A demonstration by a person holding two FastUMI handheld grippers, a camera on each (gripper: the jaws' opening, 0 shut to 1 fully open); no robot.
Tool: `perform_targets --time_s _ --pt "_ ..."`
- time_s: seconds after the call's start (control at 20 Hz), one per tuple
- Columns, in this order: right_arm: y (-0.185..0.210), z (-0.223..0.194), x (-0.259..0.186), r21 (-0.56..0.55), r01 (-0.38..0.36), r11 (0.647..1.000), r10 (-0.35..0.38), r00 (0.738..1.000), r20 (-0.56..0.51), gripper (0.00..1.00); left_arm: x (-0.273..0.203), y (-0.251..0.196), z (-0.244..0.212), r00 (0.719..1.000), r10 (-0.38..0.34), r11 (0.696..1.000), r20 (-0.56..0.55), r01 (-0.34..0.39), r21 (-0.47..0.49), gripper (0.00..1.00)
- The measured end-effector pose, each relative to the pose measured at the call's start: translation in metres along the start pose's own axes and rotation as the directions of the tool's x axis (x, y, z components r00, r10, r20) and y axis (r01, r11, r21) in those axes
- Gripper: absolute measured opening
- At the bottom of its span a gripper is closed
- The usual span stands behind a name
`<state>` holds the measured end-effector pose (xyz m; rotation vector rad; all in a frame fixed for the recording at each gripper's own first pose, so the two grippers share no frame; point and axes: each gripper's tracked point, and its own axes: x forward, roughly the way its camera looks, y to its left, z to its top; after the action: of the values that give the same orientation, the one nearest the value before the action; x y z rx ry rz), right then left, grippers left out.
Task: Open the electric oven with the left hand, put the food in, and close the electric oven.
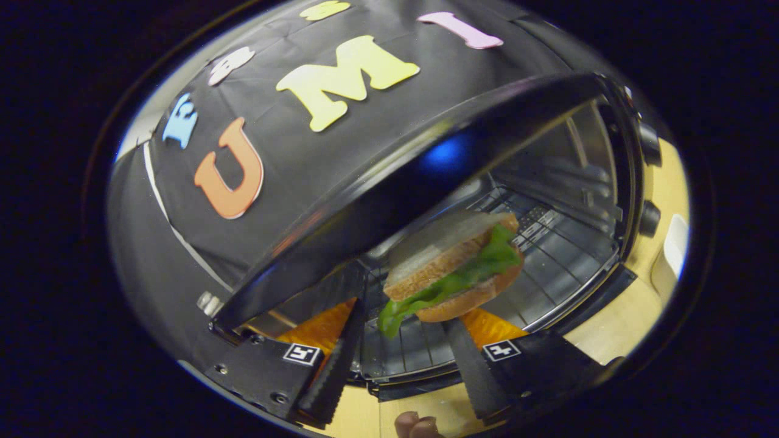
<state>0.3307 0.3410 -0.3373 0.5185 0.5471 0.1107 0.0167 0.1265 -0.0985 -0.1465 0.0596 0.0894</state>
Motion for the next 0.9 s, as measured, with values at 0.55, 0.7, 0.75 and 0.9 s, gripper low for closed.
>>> perform_targets --time_s 0.55,0.7,0.75,0.9 --pt "-0.005 -0.036 -0.032 -0.383 -0.027 0.923 -0.055 0.978 -0.2 0.99 -0.006 0.005 -0.002 1.0 0.004 1.0 -0.009 -0.004 -0.026 0.93" --pt "-0.003 -0.036 -0.054 -0.405 -0.068 0.912 -0.026 0.975 -0.222 0.99 -0.008 0.005 -0.001 1.0 0.005 1.0 -0.004 -0.006 -0.022 0.93" --pt "-0.003 -0.033 -0.064 -0.41 -0.075 0.909 -0.015 0.977 -0.213 0.99 -0.009 0.005 0.0 1.0 0.009 1.0 -0.002 -0.009 -0.019 0.93" --pt "-0.004 -0.011 -0.092 -0.444 -0.079 0.892 0.011 0.988 -0.154 0.99 -0.01 0.005 0.002 1.0 0.01 1.0 0.007 -0.01 -0.009 0.93"
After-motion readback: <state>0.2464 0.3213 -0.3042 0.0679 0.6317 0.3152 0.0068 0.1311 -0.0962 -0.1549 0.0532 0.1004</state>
